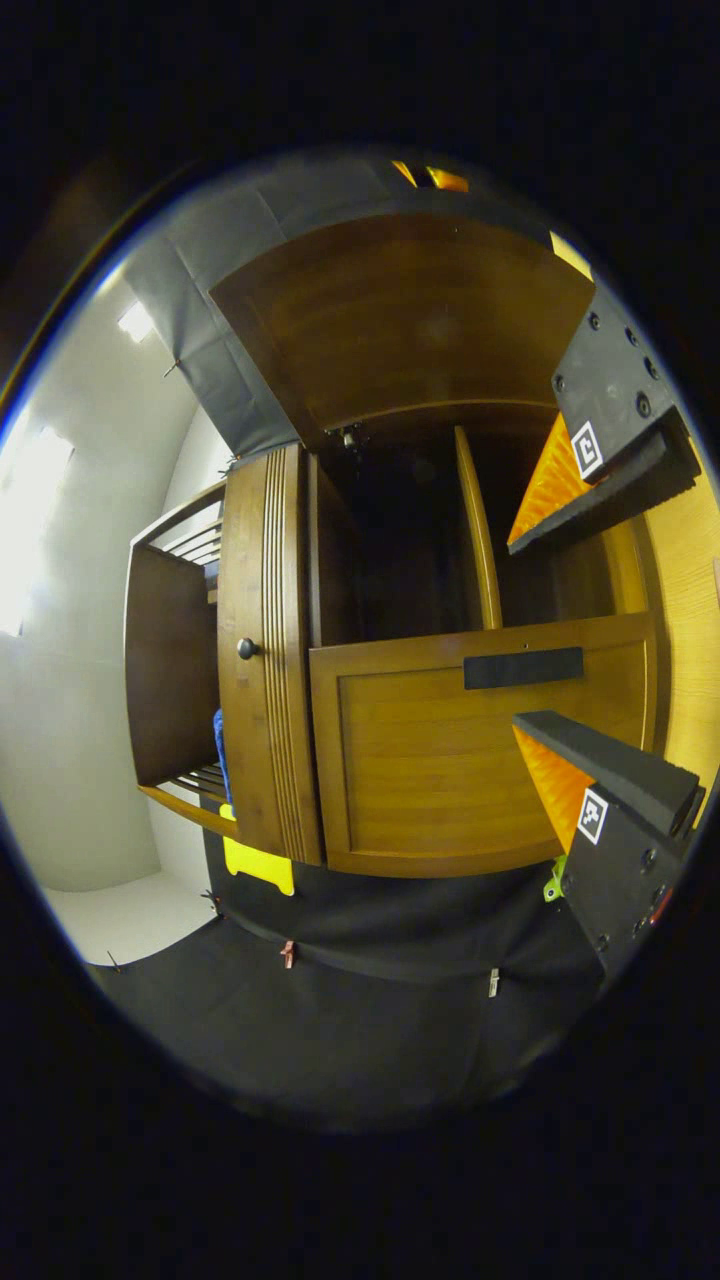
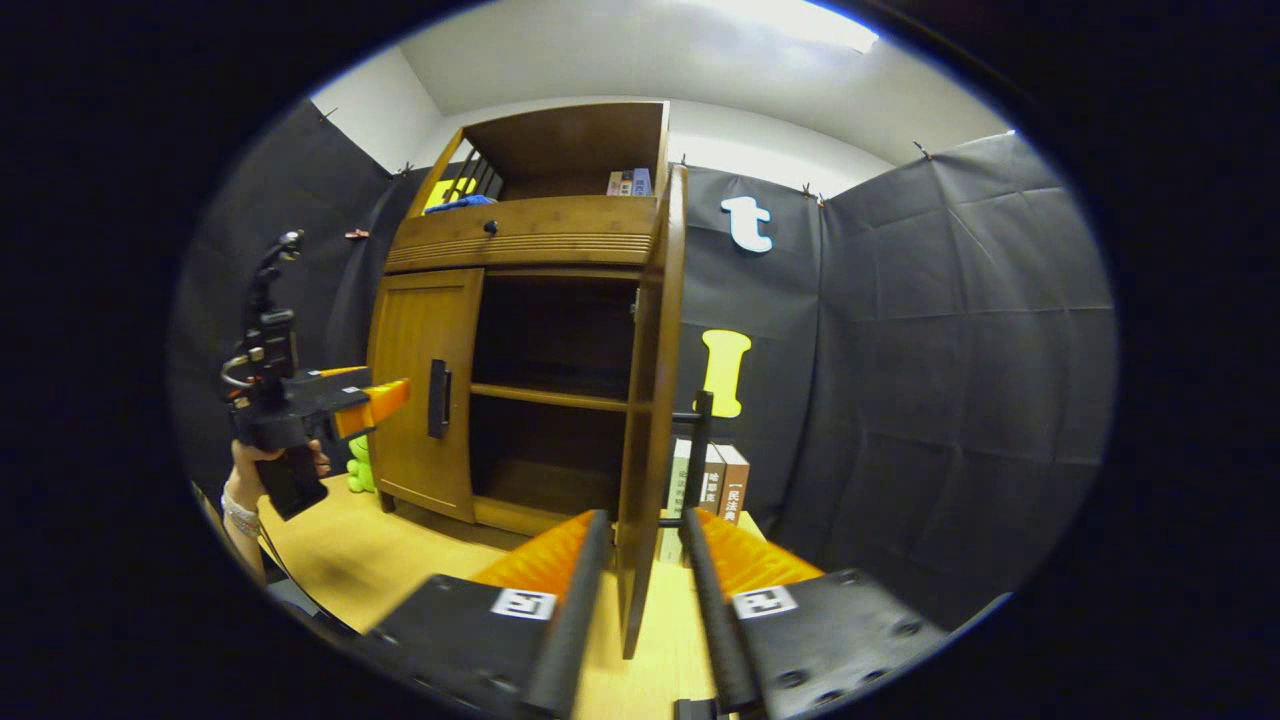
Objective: Open the right door of the double-door shoe cabinet with the right hand, and open the left door with the left hand.
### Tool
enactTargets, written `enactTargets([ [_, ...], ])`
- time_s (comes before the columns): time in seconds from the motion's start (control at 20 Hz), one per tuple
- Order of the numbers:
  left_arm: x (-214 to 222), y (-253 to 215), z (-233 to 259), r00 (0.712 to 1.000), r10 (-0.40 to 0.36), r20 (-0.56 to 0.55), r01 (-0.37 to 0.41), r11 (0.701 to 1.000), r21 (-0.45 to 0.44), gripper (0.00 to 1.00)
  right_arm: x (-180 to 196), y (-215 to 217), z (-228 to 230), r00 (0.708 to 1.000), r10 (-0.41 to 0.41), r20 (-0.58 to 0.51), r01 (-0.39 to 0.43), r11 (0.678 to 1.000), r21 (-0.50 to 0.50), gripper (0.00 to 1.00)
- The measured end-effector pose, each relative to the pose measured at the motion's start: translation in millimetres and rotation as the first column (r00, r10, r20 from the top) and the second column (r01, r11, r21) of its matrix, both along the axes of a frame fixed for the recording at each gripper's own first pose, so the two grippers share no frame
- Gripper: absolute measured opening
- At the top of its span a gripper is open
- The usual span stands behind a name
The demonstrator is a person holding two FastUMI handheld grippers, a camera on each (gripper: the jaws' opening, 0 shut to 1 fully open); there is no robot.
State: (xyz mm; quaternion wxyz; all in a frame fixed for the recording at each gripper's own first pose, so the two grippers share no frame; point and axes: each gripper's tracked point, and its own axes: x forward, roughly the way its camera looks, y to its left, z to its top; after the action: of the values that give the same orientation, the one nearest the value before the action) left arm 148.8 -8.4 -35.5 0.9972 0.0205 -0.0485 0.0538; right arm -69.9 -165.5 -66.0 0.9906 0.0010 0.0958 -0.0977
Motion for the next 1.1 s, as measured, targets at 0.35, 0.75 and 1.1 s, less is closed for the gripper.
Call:
enactTargets([
  [0.35, 62, 35, -20, 0.999, 0.046, -0.029, -0.047, 0.999, -0.004, 0.95, 15, 5, 5, 0.998, 0.012, 0.062, -0.011, 1.000, -0.009, 0.94],
  [0.75, 128, 35, -54, 0.993, 0.007, -0.117, -0.013, 0.999, -0.046, 0.96, 36, -31, 5, 0.990, -0.046, 0.133, 0.058, 0.995, -0.083, 0.95],
  [1.1, 138, 36, -59, 0.992, 0.000, -0.123, -0.010, 0.997, -0.076, 0.36, 33, -61, 9, 0.976, -0.134, 0.169, 0.157, 0.979, -0.128, 0.94],
])
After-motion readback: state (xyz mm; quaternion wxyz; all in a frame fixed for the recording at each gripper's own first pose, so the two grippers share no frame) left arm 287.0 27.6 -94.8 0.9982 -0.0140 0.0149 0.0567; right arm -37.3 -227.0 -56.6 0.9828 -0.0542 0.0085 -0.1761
